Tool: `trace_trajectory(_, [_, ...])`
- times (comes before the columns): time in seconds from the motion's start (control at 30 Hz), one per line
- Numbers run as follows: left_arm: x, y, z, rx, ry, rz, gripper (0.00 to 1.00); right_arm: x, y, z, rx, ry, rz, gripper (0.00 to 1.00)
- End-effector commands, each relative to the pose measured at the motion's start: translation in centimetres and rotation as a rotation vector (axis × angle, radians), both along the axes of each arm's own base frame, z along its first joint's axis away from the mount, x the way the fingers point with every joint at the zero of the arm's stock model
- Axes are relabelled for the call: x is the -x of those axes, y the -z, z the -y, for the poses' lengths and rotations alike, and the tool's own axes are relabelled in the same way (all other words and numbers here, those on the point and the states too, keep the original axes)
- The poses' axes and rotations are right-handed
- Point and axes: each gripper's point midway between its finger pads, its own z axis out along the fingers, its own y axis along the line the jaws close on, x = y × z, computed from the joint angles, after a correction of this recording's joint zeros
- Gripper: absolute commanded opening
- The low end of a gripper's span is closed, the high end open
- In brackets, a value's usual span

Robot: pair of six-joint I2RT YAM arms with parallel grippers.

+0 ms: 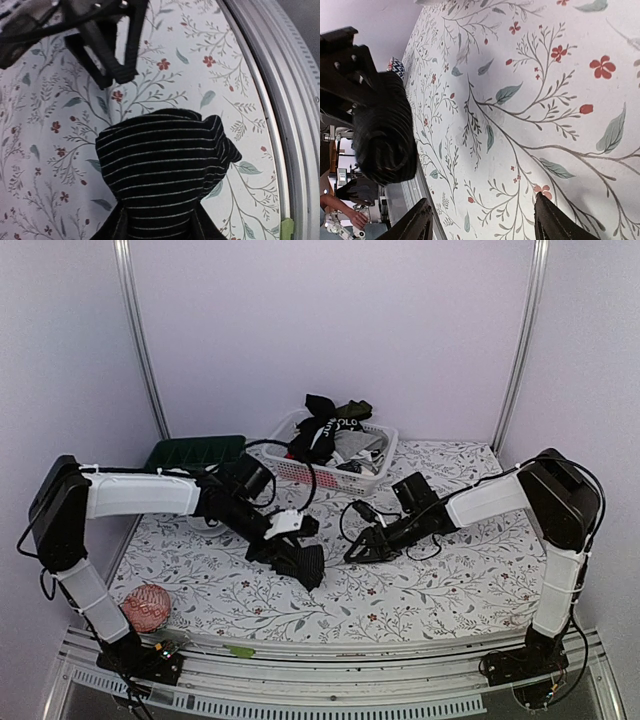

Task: Roll the underwear
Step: Pick up the underwear from the center of the board, then place the underwear in the storage box.

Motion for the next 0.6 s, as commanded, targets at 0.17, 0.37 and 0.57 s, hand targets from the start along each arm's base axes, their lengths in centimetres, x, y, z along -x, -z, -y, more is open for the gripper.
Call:
trace_trajectory(0.17, [-13.3, -13.3, -9.3, 0.17, -0.501, -0.034, 0.0, -2.2, -5.5, 0.5, -0.002, 0.125, 0.142, 0.81])
trace_trajectory(0.37, [-25.7, -15.7, -23.4, 0.109, -1.024, 0.132, 0.0, -2.4, -6.7, 0.9, 0.008, 0.161, 0.152, 0.95])
trace_trajectory(0.57, [-32.1, -15.0, -35.0, 0.022, -1.446, 0.259, 0.0, -2.5, -6.8, 1.6, 0.049, 0.185, 0.16, 0.99])
